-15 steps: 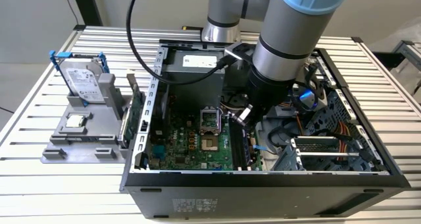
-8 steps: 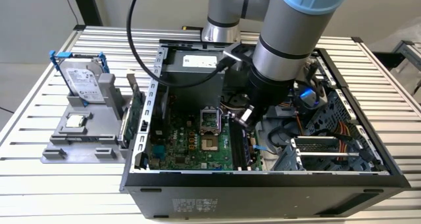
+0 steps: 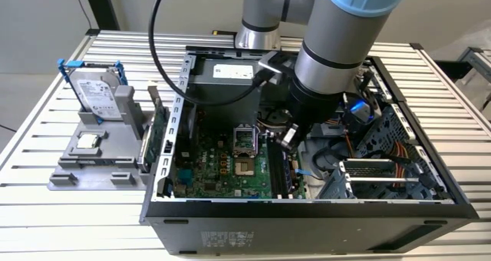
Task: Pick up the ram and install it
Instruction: 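Press down the ram until it locks into place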
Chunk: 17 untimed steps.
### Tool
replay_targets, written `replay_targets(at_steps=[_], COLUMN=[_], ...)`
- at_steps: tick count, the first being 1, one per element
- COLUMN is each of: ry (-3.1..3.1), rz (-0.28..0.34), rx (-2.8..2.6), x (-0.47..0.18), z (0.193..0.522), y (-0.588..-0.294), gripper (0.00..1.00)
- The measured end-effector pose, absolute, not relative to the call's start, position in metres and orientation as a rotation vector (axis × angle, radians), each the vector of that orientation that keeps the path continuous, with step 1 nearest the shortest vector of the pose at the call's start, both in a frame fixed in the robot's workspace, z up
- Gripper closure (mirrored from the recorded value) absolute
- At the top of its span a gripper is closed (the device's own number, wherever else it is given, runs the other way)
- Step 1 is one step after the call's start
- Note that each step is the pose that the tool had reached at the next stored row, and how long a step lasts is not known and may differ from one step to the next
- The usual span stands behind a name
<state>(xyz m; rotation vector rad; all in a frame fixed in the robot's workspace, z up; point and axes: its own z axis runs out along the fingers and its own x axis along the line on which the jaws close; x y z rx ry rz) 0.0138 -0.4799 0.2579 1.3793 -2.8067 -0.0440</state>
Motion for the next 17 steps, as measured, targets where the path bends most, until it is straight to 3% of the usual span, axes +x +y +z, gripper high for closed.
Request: replay_targets(at_steps=[17], ry=[-2.717], rz=[-0.043], rx=[1.545], x=[0.0138], z=[0.2579], y=[-0.4799], gripper=[1.00])
